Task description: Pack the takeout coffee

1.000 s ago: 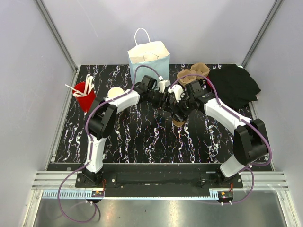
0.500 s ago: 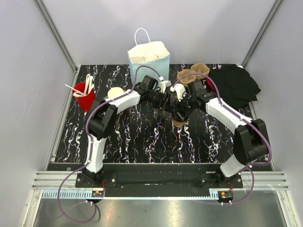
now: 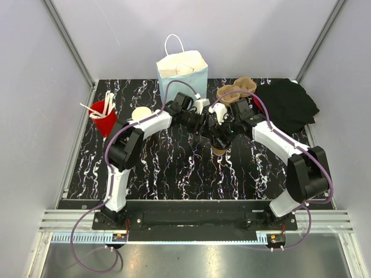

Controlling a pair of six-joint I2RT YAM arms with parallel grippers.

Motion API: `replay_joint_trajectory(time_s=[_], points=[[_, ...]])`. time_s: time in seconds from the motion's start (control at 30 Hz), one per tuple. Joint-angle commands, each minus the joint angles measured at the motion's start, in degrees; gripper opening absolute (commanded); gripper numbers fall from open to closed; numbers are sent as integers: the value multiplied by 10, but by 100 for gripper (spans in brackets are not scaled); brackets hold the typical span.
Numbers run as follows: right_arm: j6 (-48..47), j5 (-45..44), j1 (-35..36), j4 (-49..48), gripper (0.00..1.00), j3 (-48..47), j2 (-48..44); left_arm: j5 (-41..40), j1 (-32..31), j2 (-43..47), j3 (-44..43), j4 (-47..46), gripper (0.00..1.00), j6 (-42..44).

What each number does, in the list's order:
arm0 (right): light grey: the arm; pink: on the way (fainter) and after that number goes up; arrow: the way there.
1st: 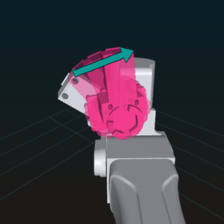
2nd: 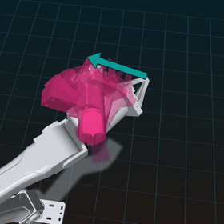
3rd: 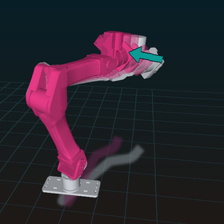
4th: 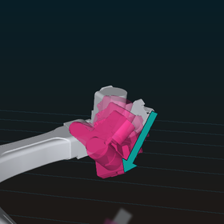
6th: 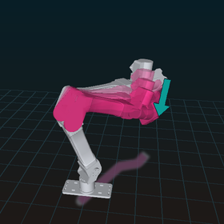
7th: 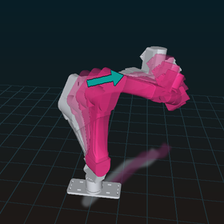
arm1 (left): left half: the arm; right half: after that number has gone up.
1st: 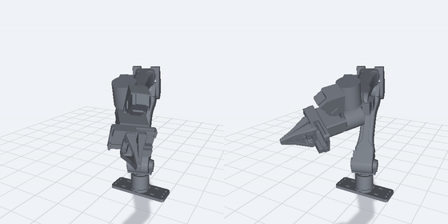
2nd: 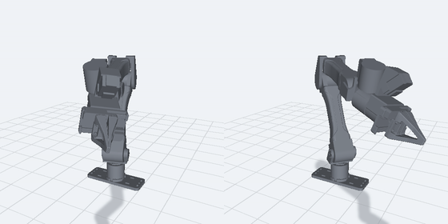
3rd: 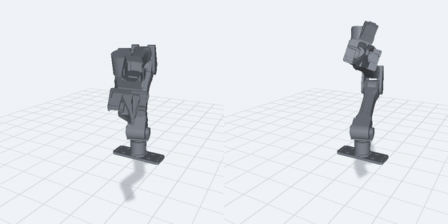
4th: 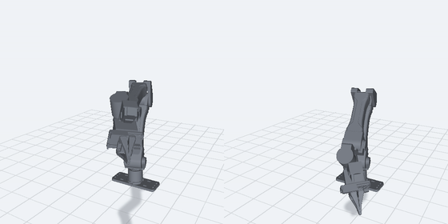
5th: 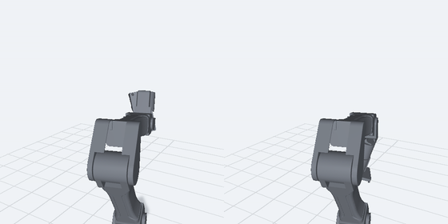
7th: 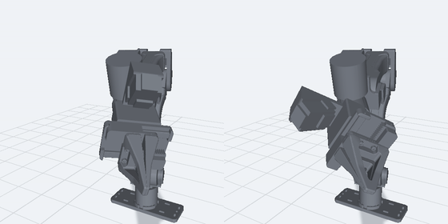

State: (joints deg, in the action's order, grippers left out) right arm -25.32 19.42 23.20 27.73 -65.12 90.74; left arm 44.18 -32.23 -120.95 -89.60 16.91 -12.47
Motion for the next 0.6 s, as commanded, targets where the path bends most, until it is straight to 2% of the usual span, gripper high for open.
replay_joint_trajectory(time_s=[0.0, 0.57], points=[[-11, -4, 4, 32, 80, 37, 18, -45, -19, -3, 8, 11, 67, 24], [-17, -48, 18, 27, 80, 51, 39, -84, -42, -37, 19, 47, 65, 60]])
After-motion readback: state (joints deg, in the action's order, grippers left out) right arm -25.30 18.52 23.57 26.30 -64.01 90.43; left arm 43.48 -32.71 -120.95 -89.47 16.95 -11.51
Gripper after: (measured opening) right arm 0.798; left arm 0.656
